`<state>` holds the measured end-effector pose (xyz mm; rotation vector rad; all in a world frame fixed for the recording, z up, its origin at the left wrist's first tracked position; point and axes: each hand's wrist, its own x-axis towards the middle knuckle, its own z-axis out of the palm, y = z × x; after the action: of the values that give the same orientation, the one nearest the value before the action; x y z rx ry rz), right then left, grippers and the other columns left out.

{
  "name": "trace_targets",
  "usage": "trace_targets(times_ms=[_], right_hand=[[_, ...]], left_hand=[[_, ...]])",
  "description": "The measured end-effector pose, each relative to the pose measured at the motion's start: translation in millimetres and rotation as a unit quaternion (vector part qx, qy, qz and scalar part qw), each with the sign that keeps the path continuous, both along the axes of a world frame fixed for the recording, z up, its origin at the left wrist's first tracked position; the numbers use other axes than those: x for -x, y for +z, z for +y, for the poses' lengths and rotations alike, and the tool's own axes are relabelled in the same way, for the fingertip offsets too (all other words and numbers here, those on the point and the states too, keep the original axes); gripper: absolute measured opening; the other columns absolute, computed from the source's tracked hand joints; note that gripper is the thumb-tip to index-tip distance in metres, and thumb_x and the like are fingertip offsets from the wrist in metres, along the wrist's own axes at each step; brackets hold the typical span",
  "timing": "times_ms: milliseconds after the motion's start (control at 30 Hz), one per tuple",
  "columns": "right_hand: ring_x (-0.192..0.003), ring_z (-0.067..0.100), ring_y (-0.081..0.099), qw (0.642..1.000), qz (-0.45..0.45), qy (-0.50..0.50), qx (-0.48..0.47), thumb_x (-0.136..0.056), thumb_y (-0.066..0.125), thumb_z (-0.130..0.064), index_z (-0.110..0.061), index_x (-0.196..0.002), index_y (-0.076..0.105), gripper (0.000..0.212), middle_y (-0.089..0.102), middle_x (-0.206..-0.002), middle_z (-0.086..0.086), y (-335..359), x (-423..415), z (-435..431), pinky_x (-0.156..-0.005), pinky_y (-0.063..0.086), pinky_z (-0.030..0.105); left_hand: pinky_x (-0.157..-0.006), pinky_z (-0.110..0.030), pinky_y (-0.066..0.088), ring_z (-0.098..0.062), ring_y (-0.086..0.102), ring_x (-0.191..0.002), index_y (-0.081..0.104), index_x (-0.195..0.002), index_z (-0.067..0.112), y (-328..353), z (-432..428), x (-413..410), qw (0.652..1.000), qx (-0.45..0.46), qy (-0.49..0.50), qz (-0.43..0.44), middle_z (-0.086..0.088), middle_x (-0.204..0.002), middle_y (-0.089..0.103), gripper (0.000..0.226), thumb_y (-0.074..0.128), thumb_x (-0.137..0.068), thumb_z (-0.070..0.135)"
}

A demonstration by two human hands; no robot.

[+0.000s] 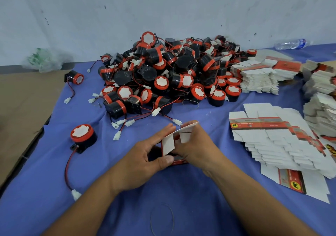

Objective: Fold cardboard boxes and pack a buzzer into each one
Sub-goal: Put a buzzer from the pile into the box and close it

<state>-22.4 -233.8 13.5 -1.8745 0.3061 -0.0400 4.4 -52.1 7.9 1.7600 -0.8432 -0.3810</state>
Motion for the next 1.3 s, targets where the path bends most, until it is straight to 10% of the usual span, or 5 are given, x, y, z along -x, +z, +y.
trace_targets(times_ms=[267, 433, 667, 1033, 1300], right_hand=[[-0.115, 0.022, 0.049, 0.982, -0.133, 0.081, 0.103, -0.082, 0.075, -0.024, -0.038, -0.100, 0.061, 0.027, 0.060, -0.108, -0.005, -6, 18, -10, -0.094, 0.048, 0.038], [-0.131, 0.004, 0.033, 0.967, -0.088, 0.210, 0.116, -0.090, 0.064, -0.045, -0.037, -0.137, 0.048, 0.050, 0.046, -0.132, -0.019, 3, 27, -26, -0.111, 0.033, 0.028], [-0.132, 0.011, 0.051, 0.955, -0.028, 0.288, -0.071, -0.088, 0.069, -0.044, -0.046, -0.140, 0.051, 0.054, 0.051, -0.143, -0.016, 9, 29, -48, -0.109, 0.044, 0.036], [-0.129, 0.000, 0.049, 0.951, -0.153, 0.238, 0.123, -0.085, 0.069, -0.046, -0.027, -0.138, 0.059, 0.057, 0.052, -0.137, -0.018, 4, 27, -43, -0.103, 0.047, 0.022], [-0.122, 0.004, 0.055, 0.960, -0.162, 0.208, 0.091, -0.086, 0.074, -0.033, -0.028, -0.126, 0.068, 0.041, 0.058, -0.126, -0.019, 2, 26, -40, -0.096, 0.054, 0.028]], left_hand=[[-0.097, -0.036, 0.051, -0.019, 0.060, -0.117, 0.066, -0.121, 0.022, -1, -11, 3, 0.991, 0.043, 0.105, -0.064, 0.005, -0.121, 0.065, 0.033, 0.063, -0.089, 0.026], [-0.096, -0.024, 0.050, -0.007, 0.062, -0.113, 0.067, -0.115, 0.027, 4, -9, 2, 0.994, 0.035, 0.094, -0.050, 0.004, -0.119, 0.066, 0.043, 0.066, -0.088, -0.005], [-0.096, -0.019, 0.047, -0.002, 0.058, -0.116, 0.067, -0.114, 0.036, 3, -12, 4, 0.992, 0.014, 0.109, -0.065, 0.012, -0.123, 0.062, 0.060, 0.055, -0.085, -0.017], [-0.099, -0.019, 0.044, -0.003, 0.052, -0.120, 0.051, -0.130, 0.037, 2, -4, 3, 0.986, -0.061, 0.059, -0.145, 0.016, -0.129, 0.054, 0.042, 0.056, -0.092, 0.019], [-0.099, -0.029, 0.048, -0.012, 0.050, -0.128, 0.037, -0.144, 0.025, 3, 4, 5, 1.000, -0.012, -0.002, 0.009, 0.008, -0.141, 0.047, 0.063, 0.060, -0.086, 0.012]])
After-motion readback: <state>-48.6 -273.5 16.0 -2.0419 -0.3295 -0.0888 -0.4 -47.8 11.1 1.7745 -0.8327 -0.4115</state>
